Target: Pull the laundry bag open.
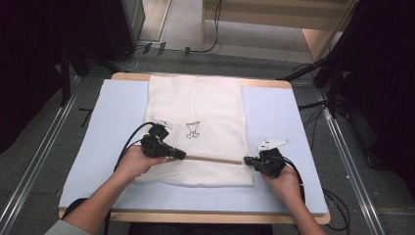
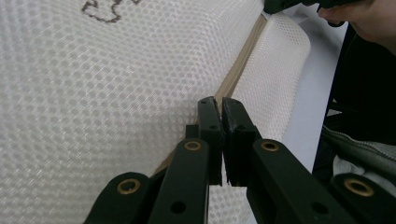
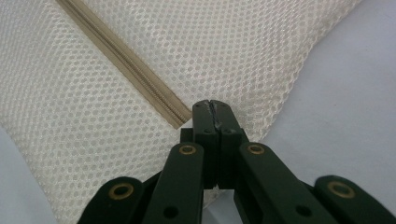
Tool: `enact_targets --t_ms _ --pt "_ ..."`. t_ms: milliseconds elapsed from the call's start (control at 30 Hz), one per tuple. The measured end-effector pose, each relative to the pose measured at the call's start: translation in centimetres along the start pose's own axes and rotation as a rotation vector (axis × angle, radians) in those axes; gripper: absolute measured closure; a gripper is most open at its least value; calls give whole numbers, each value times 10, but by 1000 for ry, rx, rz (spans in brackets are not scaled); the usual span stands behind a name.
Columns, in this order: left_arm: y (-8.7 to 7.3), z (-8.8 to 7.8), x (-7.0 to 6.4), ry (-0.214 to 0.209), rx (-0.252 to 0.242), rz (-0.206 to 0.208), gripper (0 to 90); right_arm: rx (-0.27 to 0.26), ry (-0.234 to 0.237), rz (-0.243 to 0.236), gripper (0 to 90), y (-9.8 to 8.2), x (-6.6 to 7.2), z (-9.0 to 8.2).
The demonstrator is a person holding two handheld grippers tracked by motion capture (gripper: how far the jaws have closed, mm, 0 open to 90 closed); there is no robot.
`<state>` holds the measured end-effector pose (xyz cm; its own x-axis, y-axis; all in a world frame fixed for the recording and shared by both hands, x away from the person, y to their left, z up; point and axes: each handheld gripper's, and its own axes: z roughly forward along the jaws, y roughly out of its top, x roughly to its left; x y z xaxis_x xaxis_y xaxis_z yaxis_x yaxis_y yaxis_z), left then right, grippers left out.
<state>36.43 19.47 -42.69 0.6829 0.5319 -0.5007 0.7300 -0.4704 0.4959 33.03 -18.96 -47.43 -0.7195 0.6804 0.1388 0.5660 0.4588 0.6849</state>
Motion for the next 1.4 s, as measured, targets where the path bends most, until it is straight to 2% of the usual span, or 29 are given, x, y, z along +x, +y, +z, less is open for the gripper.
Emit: enact_targets --t_ms 533,1067,1400 --pt "-16 -21 12 15 -15 -31 889 10 10 -5 900 1 -2 0" --pt "-20 -27 15 19 -18 -44 888 9 18 -11 900 2 -3 0" --pt "-33 -42 23 32 -38 -77 888 13 30 -13 900 3 -4 1"
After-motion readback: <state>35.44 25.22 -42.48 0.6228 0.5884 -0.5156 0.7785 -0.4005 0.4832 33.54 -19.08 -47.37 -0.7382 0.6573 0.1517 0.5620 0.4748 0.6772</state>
